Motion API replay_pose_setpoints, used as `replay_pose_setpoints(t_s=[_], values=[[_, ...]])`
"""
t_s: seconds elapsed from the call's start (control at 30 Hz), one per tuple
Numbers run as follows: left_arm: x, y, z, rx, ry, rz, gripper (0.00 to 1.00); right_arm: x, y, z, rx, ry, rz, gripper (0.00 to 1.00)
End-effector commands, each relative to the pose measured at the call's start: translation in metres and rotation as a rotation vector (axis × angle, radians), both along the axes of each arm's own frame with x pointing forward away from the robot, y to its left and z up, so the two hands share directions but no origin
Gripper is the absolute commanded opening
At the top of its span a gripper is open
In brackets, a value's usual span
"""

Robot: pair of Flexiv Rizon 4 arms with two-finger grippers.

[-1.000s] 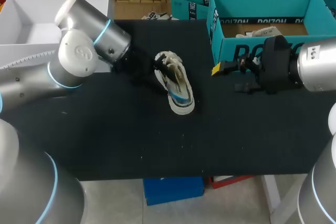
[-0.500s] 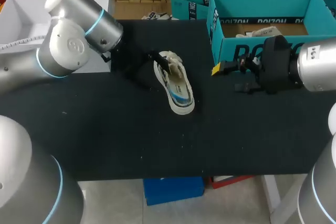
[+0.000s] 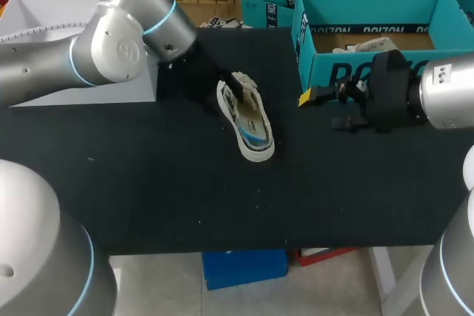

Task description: Take the shoe out of the shoebox, open the shoe tongue, remove and reinsert the insole, then place the shoe into the shoebox

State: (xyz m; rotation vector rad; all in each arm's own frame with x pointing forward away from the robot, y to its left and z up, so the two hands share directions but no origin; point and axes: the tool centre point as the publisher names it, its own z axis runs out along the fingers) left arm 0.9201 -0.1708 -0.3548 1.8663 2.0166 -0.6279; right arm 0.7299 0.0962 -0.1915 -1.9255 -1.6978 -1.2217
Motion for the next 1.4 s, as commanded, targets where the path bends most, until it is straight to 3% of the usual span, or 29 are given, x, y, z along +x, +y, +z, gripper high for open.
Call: replay_pose_setpoints(t_s=[0.03, 0.17, 0.27, 0.43, 1.0, 1.4], values=[[0.003, -0.004, -0.002, 0.101, -0.020, -0.003, 0.43, 0.000, 0.001, 0.000, -0.001, 0.000, -0.001, 1.00], [0.005, -0.002, -0.008, 0.134, -0.026, -0.005, 0.43, 0.000, 0.001, 0.000, -0.001, 0.000, -0.001, 1.00], [0.003, -0.003, -0.010, 0.155, -0.030, -0.012, 0.37, 0.000, 0.001, 0.000, -0.001, 0.000, -0.001, 1.00], [0.002, -0.004, -0.014, 0.194, -0.056, -0.039, 0.00, 0.000, 0.001, 0.000, -0.001, 0.000, -0.001, 1.00], [-0.008, 0.011, 0.002, 0.082, -0.129, -0.248, 0.00, 0.000, 0.001, 0.000, -0.001, 0.000, -0.001, 1.00], [-0.023, 0.032, -0.004, 0.030, -0.109, -0.322, 0.00, 0.000, 0.001, 0.000, -0.001, 0.000, -0.001, 1.00]])
